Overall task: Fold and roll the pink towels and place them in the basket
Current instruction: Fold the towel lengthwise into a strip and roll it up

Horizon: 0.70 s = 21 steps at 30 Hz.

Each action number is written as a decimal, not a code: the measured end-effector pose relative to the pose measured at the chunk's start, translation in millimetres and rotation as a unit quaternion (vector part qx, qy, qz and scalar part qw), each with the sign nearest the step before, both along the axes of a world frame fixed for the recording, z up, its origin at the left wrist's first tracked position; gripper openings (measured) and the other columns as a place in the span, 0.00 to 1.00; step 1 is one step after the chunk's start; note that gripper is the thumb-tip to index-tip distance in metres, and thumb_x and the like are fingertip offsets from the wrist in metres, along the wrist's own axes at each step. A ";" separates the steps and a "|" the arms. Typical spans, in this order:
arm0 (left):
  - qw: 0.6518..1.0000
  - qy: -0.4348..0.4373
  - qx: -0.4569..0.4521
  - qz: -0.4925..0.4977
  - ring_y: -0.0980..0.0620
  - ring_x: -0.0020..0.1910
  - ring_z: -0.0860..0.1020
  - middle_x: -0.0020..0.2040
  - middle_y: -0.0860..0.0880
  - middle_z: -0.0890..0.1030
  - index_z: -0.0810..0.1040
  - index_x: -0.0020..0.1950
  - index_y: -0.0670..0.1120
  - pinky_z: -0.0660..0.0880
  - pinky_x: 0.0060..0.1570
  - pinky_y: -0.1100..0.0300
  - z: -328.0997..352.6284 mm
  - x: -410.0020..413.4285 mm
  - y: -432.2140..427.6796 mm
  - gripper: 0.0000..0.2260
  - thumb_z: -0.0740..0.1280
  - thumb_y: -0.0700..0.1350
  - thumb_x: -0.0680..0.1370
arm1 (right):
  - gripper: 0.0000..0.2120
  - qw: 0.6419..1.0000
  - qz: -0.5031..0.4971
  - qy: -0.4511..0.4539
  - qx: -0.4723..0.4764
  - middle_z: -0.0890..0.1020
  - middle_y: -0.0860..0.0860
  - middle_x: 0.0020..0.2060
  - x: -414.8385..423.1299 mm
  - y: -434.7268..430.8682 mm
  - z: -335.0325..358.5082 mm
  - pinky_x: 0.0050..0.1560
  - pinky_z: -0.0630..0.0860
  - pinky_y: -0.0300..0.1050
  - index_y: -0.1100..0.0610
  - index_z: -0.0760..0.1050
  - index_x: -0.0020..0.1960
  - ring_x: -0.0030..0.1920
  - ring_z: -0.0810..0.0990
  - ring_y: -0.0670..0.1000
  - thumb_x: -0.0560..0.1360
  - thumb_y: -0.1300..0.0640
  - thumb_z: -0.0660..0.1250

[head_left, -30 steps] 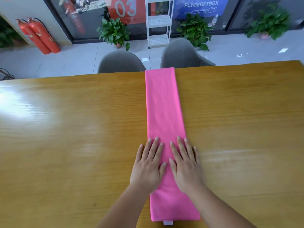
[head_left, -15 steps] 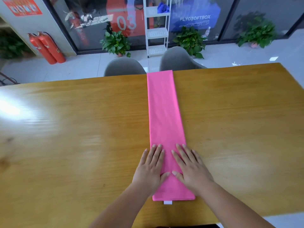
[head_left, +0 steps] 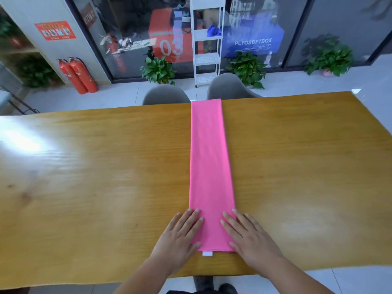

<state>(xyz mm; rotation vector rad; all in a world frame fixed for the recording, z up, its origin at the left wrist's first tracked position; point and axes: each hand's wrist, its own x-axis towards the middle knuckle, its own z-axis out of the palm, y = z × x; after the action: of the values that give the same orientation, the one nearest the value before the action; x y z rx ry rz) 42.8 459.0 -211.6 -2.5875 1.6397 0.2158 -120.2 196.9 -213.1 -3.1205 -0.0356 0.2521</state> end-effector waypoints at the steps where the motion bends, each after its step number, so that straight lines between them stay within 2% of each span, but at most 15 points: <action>1: 1.000 -0.001 0.003 0.004 0.46 0.85 0.53 0.87 0.50 0.53 0.55 0.87 0.50 0.53 0.78 0.46 0.4 -6.6 6.8 0.31 0.54 0.64 0.87 | 0.30 1.000 0.008 -0.002 0.001 0.51 0.48 0.86 -10.5 -2.0 0.1 0.76 0.54 0.64 0.49 0.54 0.86 0.85 0.50 0.57 0.86 0.42 0.51; 4: 1.000 -0.010 0.024 -0.003 0.45 0.84 0.59 0.85 0.52 0.59 0.63 0.84 0.54 0.53 0.78 0.45 0.6 -24.3 22.0 0.25 0.55 0.59 0.87 | 0.28 1.000 -0.019 -0.002 0.007 0.55 0.48 0.85 -31.1 -3.4 0.9 0.77 0.54 0.65 0.48 0.56 0.85 0.84 0.53 0.59 0.86 0.45 0.51; 6: 1.000 -0.009 0.024 -0.001 0.46 0.82 0.63 0.83 0.54 0.64 0.69 0.81 0.55 0.54 0.80 0.46 4.0 -32.8 25.6 0.23 0.56 0.56 0.86 | 0.29 1.000 -0.012 -0.016 0.015 0.63 0.49 0.83 -35.8 0.3 1.1 0.77 0.55 0.64 0.50 0.64 0.82 0.83 0.57 0.59 0.83 0.53 0.64; 7: 1.000 -0.003 0.020 0.003 0.46 0.81 0.65 0.81 0.55 0.67 0.72 0.79 0.56 0.58 0.80 0.47 6.2 -37.4 25.6 0.21 0.58 0.55 0.86 | 0.33 0.999 -0.007 -0.018 0.026 0.67 0.49 0.81 -38.5 1.7 0.1 0.77 0.56 0.62 0.52 0.68 0.80 0.82 0.61 0.59 0.77 0.60 0.71; 9: 1.000 0.008 0.011 0.008 0.46 0.78 0.69 0.77 0.56 0.73 0.77 0.74 0.56 0.69 0.76 0.46 11.1 -50.2 24.8 0.18 0.64 0.52 0.83 | 0.39 0.999 -0.006 -0.019 0.048 0.71 0.49 0.78 -50.0 3.6 -0.8 0.77 0.57 0.57 0.53 0.72 0.77 0.80 0.65 0.56 0.68 0.68 0.77; 11: 1.000 0.007 -0.008 0.016 0.47 0.74 0.73 0.74 0.57 0.76 0.80 0.71 0.55 0.75 0.71 0.48 14.7 -66.5 24.6 0.17 0.66 0.52 0.82 | 0.32 0.998 0.012 -0.039 0.046 0.68 0.49 0.80 -66.1 5.4 -2.0 0.77 0.58 0.54 0.54 0.71 0.78 0.81 0.64 0.54 0.75 0.61 0.73; 12: 0.999 0.007 -0.017 0.027 0.48 0.73 0.74 0.73 0.57 0.77 0.81 0.71 0.55 0.75 0.70 0.49 16.6 -74.8 25.0 0.18 0.65 0.53 0.82 | 0.27 0.997 0.021 -0.059 0.035 0.67 0.49 0.80 -74.7 6.5 -4.1 0.77 0.58 0.54 0.55 0.70 0.79 0.81 0.64 0.53 0.81 0.56 0.66; 14: 0.998 0.012 -0.020 0.057 0.49 0.72 0.74 0.73 0.58 0.77 0.81 0.71 0.55 0.76 0.69 0.51 20.4 -86.9 26.2 0.20 0.65 0.57 0.80 | 0.25 0.997 0.017 -0.071 0.031 0.68 0.49 0.80 -86.5 7.2 -3.0 0.76 0.60 0.55 0.55 0.70 0.79 0.80 0.66 0.53 0.85 0.48 0.55; 15: 0.997 0.014 -0.019 0.067 0.49 0.72 0.74 0.73 0.58 0.77 0.81 0.71 0.55 0.76 0.69 0.51 22.2 -90.9 26.5 0.21 0.66 0.58 0.80 | 0.26 0.997 0.013 -0.067 0.034 0.69 0.48 0.80 -90.9 6.7 -0.9 0.75 0.61 0.55 0.54 0.70 0.79 0.80 0.67 0.53 0.85 0.46 0.54; 17: 0.997 0.016 -0.026 0.074 0.50 0.70 0.75 0.71 0.59 0.78 0.81 0.70 0.56 0.77 0.68 0.51 24.0 -97.7 26.3 0.22 0.70 0.59 0.77 | 0.25 0.996 0.010 -0.074 0.048 0.72 0.46 0.77 -96.5 4.4 3.5 0.73 0.66 0.52 0.52 0.73 0.77 0.77 0.70 0.53 0.84 0.42 0.58; 21: 0.996 0.022 -0.063 0.064 0.49 0.62 0.77 0.65 0.60 0.81 0.84 0.63 0.56 0.78 0.63 0.52 26.5 -111.7 24.1 0.22 0.79 0.56 0.70 | 0.24 0.991 0.024 -0.113 0.068 0.81 0.44 0.65 -102.4 2.2 12.8 0.63 0.76 0.50 0.50 0.82 0.67 0.64 0.77 0.52 0.73 0.45 0.79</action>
<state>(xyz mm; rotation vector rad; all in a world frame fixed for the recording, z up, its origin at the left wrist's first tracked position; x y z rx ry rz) -68.9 483.1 -185.1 -2.8045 1.5487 0.1840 -222.6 199.1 -200.4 -2.9976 -0.1250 -0.1013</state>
